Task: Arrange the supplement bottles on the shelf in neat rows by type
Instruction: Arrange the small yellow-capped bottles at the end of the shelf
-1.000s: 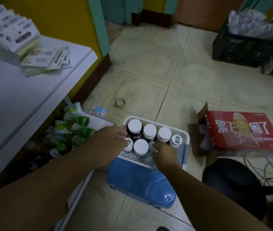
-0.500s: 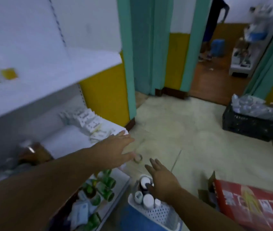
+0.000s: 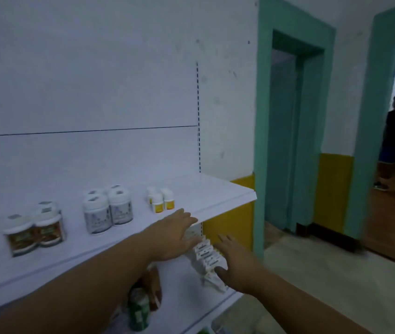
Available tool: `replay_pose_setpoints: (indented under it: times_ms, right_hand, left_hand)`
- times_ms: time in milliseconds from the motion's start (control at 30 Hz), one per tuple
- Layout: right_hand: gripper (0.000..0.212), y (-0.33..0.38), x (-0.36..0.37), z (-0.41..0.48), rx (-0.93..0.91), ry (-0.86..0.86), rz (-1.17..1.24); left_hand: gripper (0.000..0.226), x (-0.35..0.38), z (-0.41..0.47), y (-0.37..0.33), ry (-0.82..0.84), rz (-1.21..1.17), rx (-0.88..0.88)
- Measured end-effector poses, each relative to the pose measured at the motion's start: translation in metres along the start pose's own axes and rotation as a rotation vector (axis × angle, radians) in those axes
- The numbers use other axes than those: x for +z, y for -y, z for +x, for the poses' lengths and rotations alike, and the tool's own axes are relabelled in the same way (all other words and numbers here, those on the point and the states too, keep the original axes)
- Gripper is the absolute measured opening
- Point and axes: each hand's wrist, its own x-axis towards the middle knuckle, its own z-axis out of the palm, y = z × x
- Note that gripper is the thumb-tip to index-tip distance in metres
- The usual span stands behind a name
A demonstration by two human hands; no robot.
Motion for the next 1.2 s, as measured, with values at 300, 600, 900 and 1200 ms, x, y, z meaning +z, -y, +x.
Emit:
replay_pose_setpoints:
  times_ms: [300, 600, 900, 1200]
  right_hand:
    - [0.052, 0.031, -0.023, 0.072, -0.017, -0.076, -0.020]
    - [0.045, 0.092, -0.054, 0.173, -0.011, -0.278, 0.139]
    - [0.038, 0.127, -0.047, 0.269, 0.054, 0.000, -0.037]
    - [0.028, 0.139, -0.043, 0.284, 0.013, -0.106, -0.084]
  left_hand:
    - [0.059, -0.009, -0.004, 0.070, -0.079, -0.088, -0.046]
    - [0.038, 0.018, 0.014, 0.105, -0.120, -0.188, 0.087]
    - [0.032, 0.017, 0.017, 0.113, -0.262, -0.264, 0.130]
    - [0.043, 0.020, 0.022, 0.118, -0.232, -0.249, 0.110]
